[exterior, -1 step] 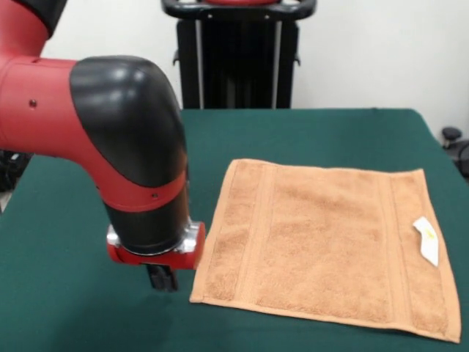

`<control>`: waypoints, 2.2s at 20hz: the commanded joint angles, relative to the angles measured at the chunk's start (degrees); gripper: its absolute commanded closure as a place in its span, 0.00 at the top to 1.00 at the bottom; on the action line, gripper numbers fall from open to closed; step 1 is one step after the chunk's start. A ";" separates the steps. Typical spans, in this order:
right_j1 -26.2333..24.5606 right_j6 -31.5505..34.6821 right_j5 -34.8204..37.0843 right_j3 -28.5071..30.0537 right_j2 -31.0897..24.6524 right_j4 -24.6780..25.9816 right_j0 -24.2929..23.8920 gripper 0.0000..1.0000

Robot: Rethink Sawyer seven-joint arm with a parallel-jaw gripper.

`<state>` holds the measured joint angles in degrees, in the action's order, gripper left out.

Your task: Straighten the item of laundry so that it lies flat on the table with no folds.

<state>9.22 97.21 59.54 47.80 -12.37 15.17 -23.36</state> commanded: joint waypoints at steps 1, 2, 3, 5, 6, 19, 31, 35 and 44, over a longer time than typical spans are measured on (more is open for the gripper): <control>0.78 -11.43 3.27 6.34 -2.31 2.68 0.04 0.00; 0.93 -11.43 3.31 6.49 -2.38 2.82 -0.03 0.00; 1.15 -11.38 3.28 6.77 -2.42 2.91 -0.10 0.00; 1.51 -11.45 3.26 7.21 -2.44 3.13 -0.26 0.00; 1.56 -11.48 3.15 7.38 -2.50 3.29 -0.38 0.00; 4.02 -7.87 -2.83 15.18 -10.99 -3.86 -3.02 0.00; 2.81 -7.41 -0.32 12.27 -10.42 -2.85 -2.01 0.00; 3.57 -6.60 -0.34 13.17 -10.31 -3.03 -1.80 0.00; 4.60 -6.00 -1.09 14.71 -10.82 -3.17 -1.79 0.00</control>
<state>13.53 97.21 59.54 55.17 -17.45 13.23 -27.15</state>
